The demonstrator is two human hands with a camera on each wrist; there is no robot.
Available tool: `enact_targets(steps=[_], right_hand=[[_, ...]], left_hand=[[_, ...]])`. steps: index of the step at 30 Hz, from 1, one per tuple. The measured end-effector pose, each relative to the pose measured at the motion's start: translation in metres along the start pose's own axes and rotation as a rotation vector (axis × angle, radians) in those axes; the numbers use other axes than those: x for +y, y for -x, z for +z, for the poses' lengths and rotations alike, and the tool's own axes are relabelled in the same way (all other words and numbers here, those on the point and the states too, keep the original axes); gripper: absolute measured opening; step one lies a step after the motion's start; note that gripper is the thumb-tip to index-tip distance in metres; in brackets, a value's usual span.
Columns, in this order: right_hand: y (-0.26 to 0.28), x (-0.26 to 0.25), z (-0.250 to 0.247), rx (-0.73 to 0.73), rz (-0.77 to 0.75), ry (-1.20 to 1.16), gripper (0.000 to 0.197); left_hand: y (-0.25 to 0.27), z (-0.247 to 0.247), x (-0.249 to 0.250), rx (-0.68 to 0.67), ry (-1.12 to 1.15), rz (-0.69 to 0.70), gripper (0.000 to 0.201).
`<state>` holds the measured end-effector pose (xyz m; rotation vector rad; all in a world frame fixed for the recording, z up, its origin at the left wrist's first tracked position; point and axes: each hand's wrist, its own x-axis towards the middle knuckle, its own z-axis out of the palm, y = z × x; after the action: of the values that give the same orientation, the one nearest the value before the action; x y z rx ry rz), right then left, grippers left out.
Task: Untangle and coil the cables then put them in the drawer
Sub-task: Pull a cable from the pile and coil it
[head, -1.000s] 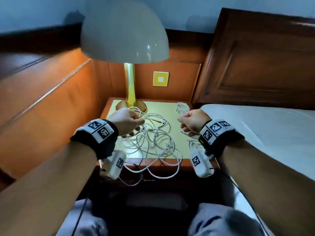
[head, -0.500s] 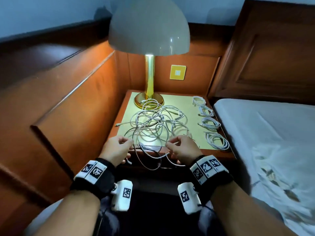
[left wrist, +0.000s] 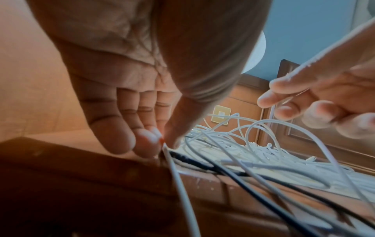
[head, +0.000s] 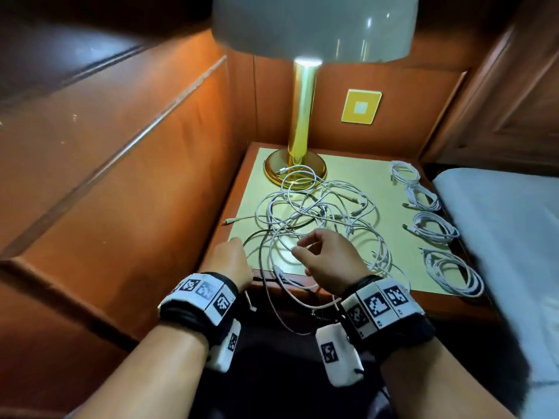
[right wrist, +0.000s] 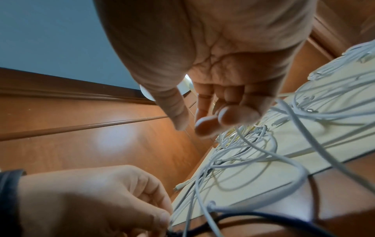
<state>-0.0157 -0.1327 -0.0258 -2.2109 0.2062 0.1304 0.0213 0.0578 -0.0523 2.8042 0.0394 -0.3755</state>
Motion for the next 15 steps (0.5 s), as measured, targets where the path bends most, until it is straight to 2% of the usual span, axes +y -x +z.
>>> enact_targets(steps=[4,6,8,10,12,14,15], right_hand=[[-0.003,-0.001,-0.014,0.173,-0.06,0.144,0.015],[-0.003,0.006,-0.028,0.246,-0.025,0.198,0.021],[-0.004,0.015,-0.04,0.234,0.068,0.245,0.036],[-0.006,0.024,-0.046,0.127,0.164,0.308,0.046],[-0.008,0.031,-0.047,0.075,0.174,0.324,0.031],[-0.01,0.033,-0.046,0.106,0.108,0.28,0.009],[-0.011,0.032,-0.046,0.121,0.068,0.252,0.007]], left_hand=[[0.003,-0.006,0.001,0.054,0.089,0.007,0.009],[0.007,-0.009,0.007,0.102,0.152,0.055,0.009],[0.014,-0.011,0.017,0.142,0.216,0.148,0.011],[0.02,-0.01,0.025,0.167,0.255,0.238,0.01],[0.027,-0.008,0.031,0.191,0.255,0.304,0.009],[0.03,-0.006,0.032,0.203,0.255,0.356,0.008],[0.03,-0.004,0.032,0.203,0.259,0.374,0.008]])
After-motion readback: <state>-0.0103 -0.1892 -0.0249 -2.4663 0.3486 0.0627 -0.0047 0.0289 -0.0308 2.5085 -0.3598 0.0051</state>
